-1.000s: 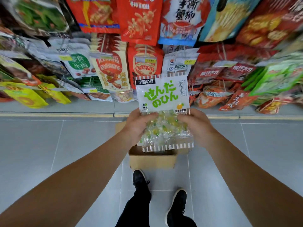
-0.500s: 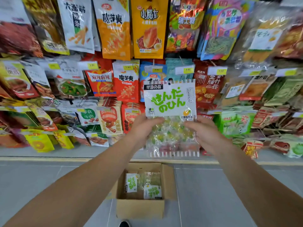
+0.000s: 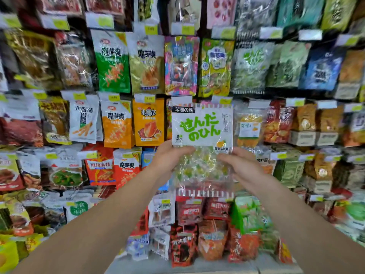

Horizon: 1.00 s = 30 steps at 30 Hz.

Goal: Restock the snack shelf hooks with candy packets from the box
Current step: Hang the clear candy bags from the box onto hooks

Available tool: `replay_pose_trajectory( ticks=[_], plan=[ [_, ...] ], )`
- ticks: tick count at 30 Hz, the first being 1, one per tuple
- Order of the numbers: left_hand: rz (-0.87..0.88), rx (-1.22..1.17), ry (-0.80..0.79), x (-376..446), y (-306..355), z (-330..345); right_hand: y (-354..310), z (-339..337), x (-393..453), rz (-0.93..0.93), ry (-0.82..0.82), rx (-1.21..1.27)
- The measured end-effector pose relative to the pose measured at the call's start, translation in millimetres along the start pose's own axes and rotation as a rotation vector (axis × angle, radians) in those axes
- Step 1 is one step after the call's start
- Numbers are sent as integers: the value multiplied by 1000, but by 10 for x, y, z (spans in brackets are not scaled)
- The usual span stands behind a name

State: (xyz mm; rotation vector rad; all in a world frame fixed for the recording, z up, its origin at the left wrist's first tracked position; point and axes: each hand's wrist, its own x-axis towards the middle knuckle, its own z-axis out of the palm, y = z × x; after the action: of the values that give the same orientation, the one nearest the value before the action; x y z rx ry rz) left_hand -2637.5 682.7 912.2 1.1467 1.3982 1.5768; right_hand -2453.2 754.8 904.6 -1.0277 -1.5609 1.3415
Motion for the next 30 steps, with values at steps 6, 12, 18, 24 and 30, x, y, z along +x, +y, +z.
replay_pose_trajectory(
  ticks=[6,12,18,24,30],
  plan=[
    [124,1,-25,631,343,248,-423,-306,472,-111,21,-58],
    [199,-41,-48,1313,496,383,-640,-448,1012,-149,95,-137],
    [192,-52,-81,2011,567,465,-725,-560,1627,-175,143,-169],
    [184,-21,-73,2564,652,632,-850,-728,2211,-206,144,-195],
    [249,-20,-23,3046,768,918,-1088,-1106,2784,-239,220,-199]
  ],
)
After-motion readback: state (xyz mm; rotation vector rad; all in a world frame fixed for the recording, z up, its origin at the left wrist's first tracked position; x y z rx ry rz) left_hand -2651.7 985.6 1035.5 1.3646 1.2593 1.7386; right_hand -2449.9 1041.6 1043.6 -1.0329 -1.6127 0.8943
